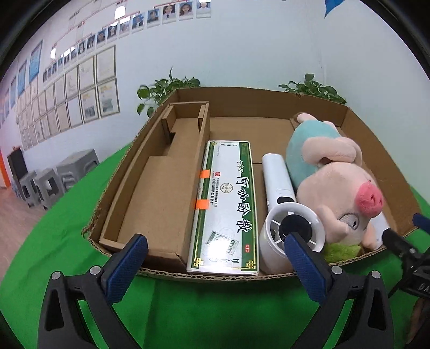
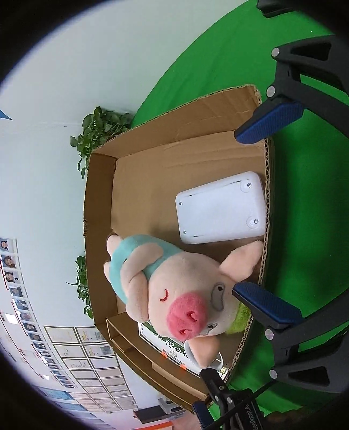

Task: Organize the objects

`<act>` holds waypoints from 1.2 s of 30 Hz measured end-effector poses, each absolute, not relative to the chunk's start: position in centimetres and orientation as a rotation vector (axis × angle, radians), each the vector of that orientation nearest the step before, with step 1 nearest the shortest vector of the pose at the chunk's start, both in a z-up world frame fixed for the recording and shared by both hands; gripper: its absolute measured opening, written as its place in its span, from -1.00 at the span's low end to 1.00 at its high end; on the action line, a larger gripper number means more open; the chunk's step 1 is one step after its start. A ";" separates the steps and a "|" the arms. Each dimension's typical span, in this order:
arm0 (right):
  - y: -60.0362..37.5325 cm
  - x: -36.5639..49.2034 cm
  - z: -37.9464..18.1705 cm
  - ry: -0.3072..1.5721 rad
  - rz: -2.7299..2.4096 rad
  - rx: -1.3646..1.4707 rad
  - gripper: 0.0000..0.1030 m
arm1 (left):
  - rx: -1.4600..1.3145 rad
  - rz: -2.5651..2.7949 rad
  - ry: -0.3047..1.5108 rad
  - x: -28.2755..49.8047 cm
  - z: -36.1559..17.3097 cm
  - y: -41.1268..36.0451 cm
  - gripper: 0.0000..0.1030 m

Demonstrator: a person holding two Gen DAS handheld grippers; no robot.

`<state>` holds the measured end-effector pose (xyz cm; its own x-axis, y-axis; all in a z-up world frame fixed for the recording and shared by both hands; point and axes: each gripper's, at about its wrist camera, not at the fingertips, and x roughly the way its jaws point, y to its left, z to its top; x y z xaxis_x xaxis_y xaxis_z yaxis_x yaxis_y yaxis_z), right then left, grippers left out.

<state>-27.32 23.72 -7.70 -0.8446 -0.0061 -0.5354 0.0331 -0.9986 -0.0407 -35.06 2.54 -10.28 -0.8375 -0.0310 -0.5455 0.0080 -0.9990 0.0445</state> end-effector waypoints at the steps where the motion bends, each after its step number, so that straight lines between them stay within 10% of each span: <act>1: 23.7 -27.3 -7.7 0.075 -2.997 0.869 0.99 | 0.892 -2.983 -0.080 -35.2 -10.5 2.8 1.00; 36: 23.7 -27.3 -7.7 0.078 -2.998 0.872 0.99 | 0.902 -2.961 -0.124 -34.6 -10.3 3.7 1.00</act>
